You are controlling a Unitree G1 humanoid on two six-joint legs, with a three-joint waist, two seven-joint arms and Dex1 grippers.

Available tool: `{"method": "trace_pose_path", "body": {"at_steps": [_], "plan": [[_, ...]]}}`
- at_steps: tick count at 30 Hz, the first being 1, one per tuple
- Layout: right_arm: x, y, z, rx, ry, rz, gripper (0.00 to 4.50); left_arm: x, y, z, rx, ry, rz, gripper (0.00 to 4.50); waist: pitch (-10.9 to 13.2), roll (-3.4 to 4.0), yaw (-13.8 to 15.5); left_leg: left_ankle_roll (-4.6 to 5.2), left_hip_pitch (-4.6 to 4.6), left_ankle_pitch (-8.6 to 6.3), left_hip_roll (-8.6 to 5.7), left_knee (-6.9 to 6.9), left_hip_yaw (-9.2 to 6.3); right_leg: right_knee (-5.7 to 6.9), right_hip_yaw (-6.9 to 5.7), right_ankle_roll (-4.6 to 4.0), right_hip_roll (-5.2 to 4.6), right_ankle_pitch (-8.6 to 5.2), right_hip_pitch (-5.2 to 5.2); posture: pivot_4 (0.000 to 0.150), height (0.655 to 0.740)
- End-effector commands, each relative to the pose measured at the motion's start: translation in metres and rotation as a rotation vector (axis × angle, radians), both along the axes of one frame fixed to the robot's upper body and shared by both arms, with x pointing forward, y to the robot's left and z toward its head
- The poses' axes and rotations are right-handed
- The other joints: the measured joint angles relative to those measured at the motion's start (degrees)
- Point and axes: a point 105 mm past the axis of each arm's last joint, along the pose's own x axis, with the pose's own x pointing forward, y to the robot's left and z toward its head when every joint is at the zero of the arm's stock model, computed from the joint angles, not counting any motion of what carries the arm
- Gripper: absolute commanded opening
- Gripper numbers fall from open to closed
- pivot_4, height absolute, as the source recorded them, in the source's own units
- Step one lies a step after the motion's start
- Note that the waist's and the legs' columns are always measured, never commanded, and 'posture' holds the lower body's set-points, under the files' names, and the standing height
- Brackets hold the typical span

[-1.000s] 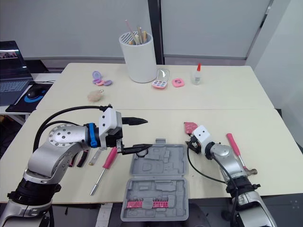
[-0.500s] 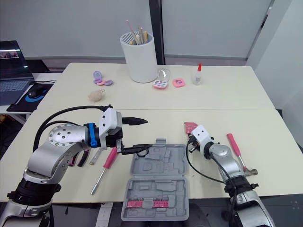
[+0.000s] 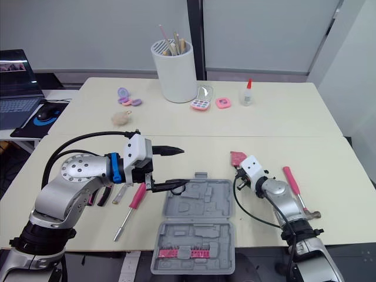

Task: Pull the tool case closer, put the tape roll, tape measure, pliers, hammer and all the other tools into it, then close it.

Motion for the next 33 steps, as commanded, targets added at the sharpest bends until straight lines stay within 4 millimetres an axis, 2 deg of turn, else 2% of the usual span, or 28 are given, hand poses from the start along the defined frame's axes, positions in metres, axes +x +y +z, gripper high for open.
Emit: {"method": "trace_pose_path", "body": {"at_steps": [1, 2, 20, 33], "plan": [[-0.003, -0.004, -0.006, -0.015, 0.025, -0.013, 1.2, -0.004, -0.007, 0.01, -0.003, -0.045, -0.03, 4.5, 0.0, 0.0, -0.1, 0.0, 0.01, 0.0, 0.0, 0.0, 0.0, 0.0, 0.0, 0.0, 0.0, 0.0, 0.0, 0.15, 0.74], [-0.003, -0.003, -0.006, -0.011, 0.027, -0.014, 1.35, -0.003, -0.007, 0.01, -0.004, -0.045, -0.03, 4.5, 0.0, 0.0, -0.1, 0.0, 0.01, 0.0, 0.01, 0.0, -0.01, 0.0, 0.0, 0.0, 0.0, 0.0, 0.0, 0.15, 0.74], [0.002, 0.015, -0.004, 0.12, 0.073, -0.049, 1.35, -0.003, -0.006, 0.01, -0.003, -0.048, -0.021, 4.5, 0.0, -0.02, -0.3, 0.0, 0.06, 0.0, 0.2, -0.01, -0.01, 0.01, 0.01, -0.05, 0.07, 0.03, 0.0, 0.15, 0.74], [0.001, 0.024, -0.008, 0.103, 0.073, -0.03, 1.35, -0.002, -0.005, 0.008, 0.002, -0.045, -0.02, 4.5, 0.0, -0.02, -0.3, 0.0, 0.06, 0.0, 0.2, -0.01, -0.01, 0.01, 0.02, -0.05, 0.08, 0.03, -0.01, 0.15, 0.74]]}}
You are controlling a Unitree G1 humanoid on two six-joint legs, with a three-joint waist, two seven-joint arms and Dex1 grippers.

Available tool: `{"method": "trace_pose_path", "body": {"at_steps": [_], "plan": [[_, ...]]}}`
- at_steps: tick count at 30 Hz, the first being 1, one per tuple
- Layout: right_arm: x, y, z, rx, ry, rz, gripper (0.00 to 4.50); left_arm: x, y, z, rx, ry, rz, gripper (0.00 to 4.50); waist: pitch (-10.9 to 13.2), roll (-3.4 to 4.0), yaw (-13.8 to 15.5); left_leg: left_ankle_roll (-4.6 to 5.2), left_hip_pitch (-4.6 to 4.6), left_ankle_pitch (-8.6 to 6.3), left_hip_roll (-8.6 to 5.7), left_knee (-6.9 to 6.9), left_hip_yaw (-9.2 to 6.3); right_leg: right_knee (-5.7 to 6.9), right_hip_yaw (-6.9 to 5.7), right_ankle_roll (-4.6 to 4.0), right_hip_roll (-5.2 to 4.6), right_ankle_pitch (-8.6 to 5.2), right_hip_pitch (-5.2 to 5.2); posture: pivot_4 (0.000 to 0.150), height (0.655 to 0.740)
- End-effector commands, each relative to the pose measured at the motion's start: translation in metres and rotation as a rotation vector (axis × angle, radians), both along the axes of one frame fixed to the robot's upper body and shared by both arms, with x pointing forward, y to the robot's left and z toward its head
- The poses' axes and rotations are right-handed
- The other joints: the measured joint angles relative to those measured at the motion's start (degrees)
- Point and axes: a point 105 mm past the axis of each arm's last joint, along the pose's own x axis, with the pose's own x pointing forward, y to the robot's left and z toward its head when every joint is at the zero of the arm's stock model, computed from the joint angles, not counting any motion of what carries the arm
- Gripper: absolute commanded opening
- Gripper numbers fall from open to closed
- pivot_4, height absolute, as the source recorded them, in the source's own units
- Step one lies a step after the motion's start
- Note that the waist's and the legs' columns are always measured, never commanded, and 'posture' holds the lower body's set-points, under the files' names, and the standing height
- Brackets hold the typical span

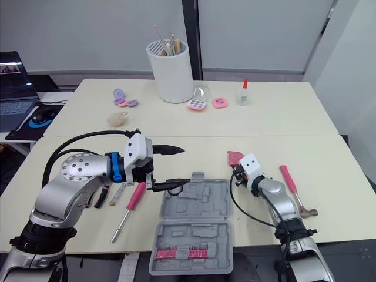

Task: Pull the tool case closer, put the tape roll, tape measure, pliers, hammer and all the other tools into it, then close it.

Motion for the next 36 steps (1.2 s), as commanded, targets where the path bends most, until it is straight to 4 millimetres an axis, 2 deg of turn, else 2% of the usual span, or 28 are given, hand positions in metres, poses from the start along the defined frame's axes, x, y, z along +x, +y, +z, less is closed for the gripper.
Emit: {"method": "trace_pose_path", "body": {"at_steps": [1, 2, 8, 15, 20, 22, 25, 29, 33, 36], "plan": [[-0.003, 0.009, -0.007, -0.004, 0.028, 0.027, 1.35, -0.003, -0.003, 0.006, 0.003, -0.039, -0.017, 4.5, 0.0, 0.0, 0.0, 0.0, 0.0, 0.0, 0.0, 0.0, 0.0, 0.0, 0.0, 0.0, 0.0, 0.0, 0.0, 0.15, 0.74], [-0.003, 0.01, -0.008, -0.003, 0.029, 0.029, 1.35, -0.002, -0.003, 0.006, 0.003, -0.039, -0.017, 4.5, 0.0, 0.0, 0.0, 0.0, 0.0, 0.0, 0.0, 0.0, 0.0, 0.0, 0.0, 0.0, 0.0, 0.0, 0.0, 0.15, 0.74], [-0.005, 0.009, -0.01, -0.008, 0.028, 0.03, 0.03, -0.003, -0.003, 0.005, 0.003, -0.037, -0.015, 4.5, 0.0, 0.0, 0.0, 0.0, 0.0, 0.0, 0.0, 0.0, 0.0, 0.0, 0.0, 0.0, 0.0, 0.0, 0.0, 0.15, 0.74], [-0.005, 0.0, -0.01, -0.02, 0.023, 0.01, 0.01, -0.005, -0.005, 0.003, 0.0, -0.028, -0.023, 4.5, 0.0, -0.01, 0.0, 0.0, -0.01, 0.0, 0.0, -0.01, 0.0, 0.0, 0.0, 0.0, 0.0, 0.0, 0.0, 0.15, 0.74], [-0.01, -0.022, -0.005, -0.029, 0.009, -0.007, 0.01, -0.008, -0.009, 0.003, -0.014, -0.019, -0.039, 4.5, 0.0, -0.01, 0.3, 0.0, -0.03, 0.0, -0.06, -0.01, 0.01, -0.02, 0.0, 0.0, 0.0, 0.0, 0.0, 0.15, 0.74], [-0.018, -0.033, -0.002, -0.036, 0.01, 0.001, 0.01, -0.011, -0.012, 0.002, -0.021, -0.01, -0.053, 4.5, 0.0, -0.01, 0.6, 0.0, -0.06, 0.0, -0.13, -0.01, 0.0, -0.04, -0.02, 0.0, 0.0, 0.0, 0.0, 0.15, 0.74], [-0.041, -0.053, -0.001, -0.067, 0.049, 0.048, 0.01, -0.017, -0.017, -0.001, -0.026, 0.011, -0.086, 4.5, 0.0, -0.01, 0.9, 0.01, -0.12, 0.0, -0.27, -0.01, -0.04, -0.09, 0.0, 0.01, -0.1, -0.01, 0.03, 0.15, 0.74], [-0.063, -0.071, 0.001, -0.088, 0.093, 0.062, 0.01, -0.026, -0.023, -0.004, -0.033, 0.041, -0.129, 4.5, 0.0, -0.01, 0.7, 0.01, -0.08, -0.01, -0.26, -0.01, -0.08, -0.11, 0.02, 0.01, -0.09, -0.01, 0.08, 0.15, 0.74], [-0.083, -0.078, 0.001, -0.098, 0.146, 0.095, 0.01, -0.036, -0.028, -0.005, -0.04, 0.081, -0.176, 4.5, 0.0, -0.01, 0.5, 0.01, -0.03, 0.0, -0.13, -0.01, -0.13, -0.1, -0.01, 0.02, -0.02, -0.01, 0.12, 0.15, 0.74], [-0.112, -0.077, -0.001, -0.098, 0.239, 0.175, 0.01, -0.046, -0.031, -0.009, -0.027, 0.127, -0.223, 4.5, 0.0, -0.01, 0.5, 0.01, -0.02, -0.01, -0.13, -0.01, -0.14, -0.11, 0.0, 0.02, 0.08, -0.02, 0.15, 0.15, 0.74]]}}
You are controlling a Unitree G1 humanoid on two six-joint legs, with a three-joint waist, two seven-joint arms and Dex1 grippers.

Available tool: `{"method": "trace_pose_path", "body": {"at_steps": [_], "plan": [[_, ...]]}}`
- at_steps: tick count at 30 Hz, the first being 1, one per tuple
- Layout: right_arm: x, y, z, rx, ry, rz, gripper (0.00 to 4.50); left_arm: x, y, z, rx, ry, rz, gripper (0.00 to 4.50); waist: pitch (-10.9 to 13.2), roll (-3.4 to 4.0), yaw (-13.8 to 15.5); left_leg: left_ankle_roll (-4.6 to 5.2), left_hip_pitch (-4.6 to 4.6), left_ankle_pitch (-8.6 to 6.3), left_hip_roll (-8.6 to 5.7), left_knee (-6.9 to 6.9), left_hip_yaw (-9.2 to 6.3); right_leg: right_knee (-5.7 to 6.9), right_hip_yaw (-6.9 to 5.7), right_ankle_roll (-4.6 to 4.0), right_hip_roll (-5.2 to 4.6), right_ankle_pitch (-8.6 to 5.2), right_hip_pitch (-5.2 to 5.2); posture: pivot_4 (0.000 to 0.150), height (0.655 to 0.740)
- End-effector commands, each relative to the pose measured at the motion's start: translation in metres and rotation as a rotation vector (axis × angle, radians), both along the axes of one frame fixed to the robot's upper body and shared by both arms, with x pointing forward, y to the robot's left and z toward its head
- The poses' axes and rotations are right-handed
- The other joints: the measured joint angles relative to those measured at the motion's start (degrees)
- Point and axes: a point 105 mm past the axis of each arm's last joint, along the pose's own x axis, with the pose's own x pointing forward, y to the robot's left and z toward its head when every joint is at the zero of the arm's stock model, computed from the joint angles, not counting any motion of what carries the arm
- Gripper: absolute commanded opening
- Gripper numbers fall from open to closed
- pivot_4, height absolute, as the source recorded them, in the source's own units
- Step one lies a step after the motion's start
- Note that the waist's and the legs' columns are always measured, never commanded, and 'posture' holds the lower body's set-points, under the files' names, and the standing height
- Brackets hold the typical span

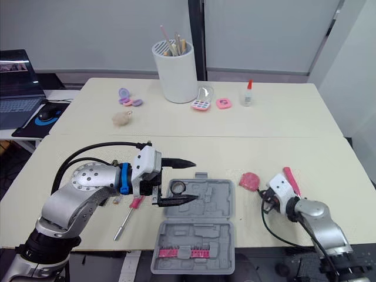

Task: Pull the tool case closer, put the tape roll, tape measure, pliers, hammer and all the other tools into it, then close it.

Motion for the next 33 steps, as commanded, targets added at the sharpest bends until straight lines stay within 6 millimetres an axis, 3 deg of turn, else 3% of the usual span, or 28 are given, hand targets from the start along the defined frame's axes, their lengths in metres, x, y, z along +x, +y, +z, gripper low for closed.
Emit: {"method": "trace_pose_path", "body": {"at_steps": [1, 4, 10, 15, 20, 23, 28, 33], "plan": [[-0.029, 0.005, 0.003, 0.019, 0.096, 0.089, 0.01, -0.016, -0.005, 0.003, 0.006, 0.022, -0.08, 4.5, 0.0, 0.0, 0.0, 0.0, -0.01, 0.0, 0.0, 0.0, -0.01, -0.01, -0.01, 0.0, 0.01, 0.0, 0.01, 0.15, 0.74], [-0.053, 0.006, -0.002, 0.015, 0.174, 0.128, 0.01, -0.021, -0.006, 0.001, 0.017, 0.037, -0.102, 4.5, 0.0, -0.01, 0.0, 0.0, 0.0, 0.0, 0.0, 0.01, -0.01, -0.03, 0.0, 0.02, 0.01, -0.01, 0.03, 0.15, 0.74], [-0.08, 0.023, -0.005, 0.068, 0.267, 0.188, 0.01, -0.036, -0.009, -0.009, 0.041, 0.084, -0.164, 4.5, 0.0, -0.02, -0.1, 0.0, 0.06, 0.0, 0.09, 0.01, -0.04, -0.03, -0.01, 0.26, 0.09, -0.15, 0.08, 0.15, 0.74], [-0.091, 0.026, -0.005, 0.068, 0.311, 0.22, 0.01, -0.036, -0.007, -0.01, 0.053, 0.088, -0.166, 4.5, 0.0, -0.02, 0.0, 0.0, 0.05, 0.0, 0.08, 0.01, -0.05, -0.03, -0.01, 0.27, 0.09, -0.16, 0.08, 0.15, 0.74], [-0.086, 0.027, 0.0, 0.063, 0.281, 0.223, 0.01, -0.037, -0.007, -0.011, 0.057, 0.09, -0.172, 4.5, 0.0, -0.03, 0.0, 0.0, 0.05, 0.0, 0.09, 0.02, -0.06, -0.04, -0.03, 0.28, 0.1, -0.17, 0.08, 0.15, 0.74], [-0.082, 0.027, 0.009, 0.083, 0.256, 0.232, 0.69, -0.038, -0.007, -0.011, 0.055, 0.094, -0.171, 4.5, 0.0, -0.03, 0.0, 0.0, 0.05, 0.0, 0.08, 0.01, -0.04, -0.04, -0.01, 0.28, 0.1, -0.17, 0.08, 0.15, 0.74], [-0.093, 0.028, 0.037, 0.172, 0.32, 0.332, 1.92, -0.04, -0.008, -0.013, 0.068, 0.072, -0.18, 4.5, 0.0, -0.03, 0.0, 0.0, 0.04, 0.0, 0.07, 0.02, -0.05, -0.05, -0.02, 0.28, 0.1, -0.17, 0.09, 0.15, 0.74], [-0.074, 0.018, 0.065, 0.134, 0.197, 0.418, 3.14, -0.047, -0.011, -0.013, 0.077, 0.028, -0.229, 4.5, 0.0, -0.03, -0.1, 0.0, 0.06, 0.0, 0.08, 0.02, -0.05, -0.06, -0.01, 0.28, 0.11, -0.17, 0.1, 0.15, 0.74]]}}
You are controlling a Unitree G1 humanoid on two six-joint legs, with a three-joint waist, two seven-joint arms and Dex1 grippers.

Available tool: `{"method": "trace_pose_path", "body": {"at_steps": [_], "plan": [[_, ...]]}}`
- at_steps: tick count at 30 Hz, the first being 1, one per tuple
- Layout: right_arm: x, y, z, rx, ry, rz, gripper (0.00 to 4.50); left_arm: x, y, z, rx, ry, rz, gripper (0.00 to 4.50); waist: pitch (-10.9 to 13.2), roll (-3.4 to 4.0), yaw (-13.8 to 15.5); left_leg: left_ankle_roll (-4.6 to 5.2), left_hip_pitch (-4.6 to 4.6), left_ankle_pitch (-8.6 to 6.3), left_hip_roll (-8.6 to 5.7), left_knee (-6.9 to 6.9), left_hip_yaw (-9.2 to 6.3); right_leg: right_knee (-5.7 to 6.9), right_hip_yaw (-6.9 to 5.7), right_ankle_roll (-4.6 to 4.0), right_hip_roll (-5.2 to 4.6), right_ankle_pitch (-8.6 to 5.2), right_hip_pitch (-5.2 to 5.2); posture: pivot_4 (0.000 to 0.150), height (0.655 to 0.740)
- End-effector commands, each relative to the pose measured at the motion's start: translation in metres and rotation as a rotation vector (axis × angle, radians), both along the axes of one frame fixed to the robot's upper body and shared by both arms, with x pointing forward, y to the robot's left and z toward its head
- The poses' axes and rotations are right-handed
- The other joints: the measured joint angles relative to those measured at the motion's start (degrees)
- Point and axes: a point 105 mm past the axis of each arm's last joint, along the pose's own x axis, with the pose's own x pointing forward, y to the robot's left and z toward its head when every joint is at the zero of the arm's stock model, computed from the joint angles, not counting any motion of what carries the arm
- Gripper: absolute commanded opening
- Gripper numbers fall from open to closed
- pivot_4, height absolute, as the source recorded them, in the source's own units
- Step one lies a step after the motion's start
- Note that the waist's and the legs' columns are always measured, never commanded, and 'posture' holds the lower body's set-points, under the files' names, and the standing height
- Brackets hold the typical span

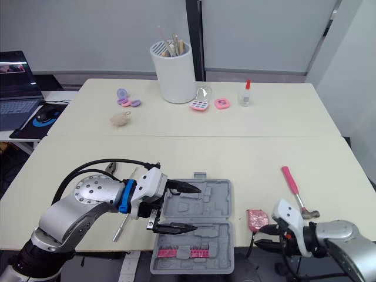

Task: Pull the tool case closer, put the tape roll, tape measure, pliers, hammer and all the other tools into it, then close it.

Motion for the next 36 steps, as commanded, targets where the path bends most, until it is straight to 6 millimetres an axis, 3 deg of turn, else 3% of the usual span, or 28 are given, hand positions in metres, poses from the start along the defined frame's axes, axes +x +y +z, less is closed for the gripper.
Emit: {"method": "trace_pose_path", "body": {"at_steps": [1, 4, 5, 16, 25, 32, 36], "plan": [[0.014, -0.004, 0.019, -0.039, -0.177, 0.107, 3.44, -0.011, -0.006, 0.005, -0.001, -0.068, -0.078, 4.5, 0.0, 0.0, 0.0, 0.0, 0.0, 0.0, 0.0, 0.0, 0.0, -0.01, 0.0, 0.0, 0.0, 0.0, 0.0, 0.15, 0.74], [0.03, -0.013, 0.011, -0.15, -0.344, 0.211, 4.45, -0.012, -0.01, 0.007, -0.015, -0.132, -0.108, 4.5, 0.0, -0.02, 0.0, 0.0, -0.01, 0.0, -0.02, 0.0, 0.02, -0.05, -0.02, 0.01, 0.0, 0.0, 0.01, 0.15, 0.74], [0.034, -0.016, 0.007, -0.161, -0.366, 0.228, 4.48, -0.012, -0.012, 0.008, -0.02, -0.153, -0.114, 4.5, 0.0, 0.0, 0.0, 0.0, 0.0, 0.0, -0.01, 0.0, 0.04, -0.11, -0.03, 0.01, 0.0, 0.0, 0.04, 0.15, 0.74], [0.045, -0.03, -0.036, -0.233, -0.469, 0.408, 4.48, -0.009, -0.015, 0.003, -0.015, -0.194, -0.105, 4.5, 0.0, 0.0, 0.0, 0.0, -0.01, 0.0, 0.0, 0.0, 0.05, -0.21, 0.02, -0.28, 0.0, 0.17, 0.06, 0.15, 0.74], [0.055, -0.022, -0.051, -0.204, -0.474, 0.417, 4.48, -0.013, -0.013, -0.001, -0.007, -0.184, -0.096, 4.5, 0.0, 0.04, 0.0, 0.0, 0.06, 0.0, 0.01, 0.01, 0.05, -0.12, 0.04, -0.3, 0.0, 0.18, 0.1, 0.15, 0.74], [0.056, -0.012, -0.05, -0.167, -0.474, 0.428, 4.48, -0.013, -0.013, -0.001, -0.006, -0.182, -0.093, 4.5, 0.0, 0.05, 0.0, 0.0, 0.1, 0.0, 0.02, 0.02, 0.04, -0.06, 0.03, -0.31, 0.0, 0.18, 0.12, 0.15, 0.74], [0.05, -0.01, -0.051, -0.146, -0.474, 0.452, 3.62, -0.012, -0.012, -0.002, -0.005, -0.178, -0.088, 4.5, 0.0, 0.05, 0.0, 0.0, 0.11, 0.0, 0.02, 0.02, 0.05, -0.06, 0.04, -0.31, 0.0, 0.18, 0.12, 0.15, 0.74]]}}
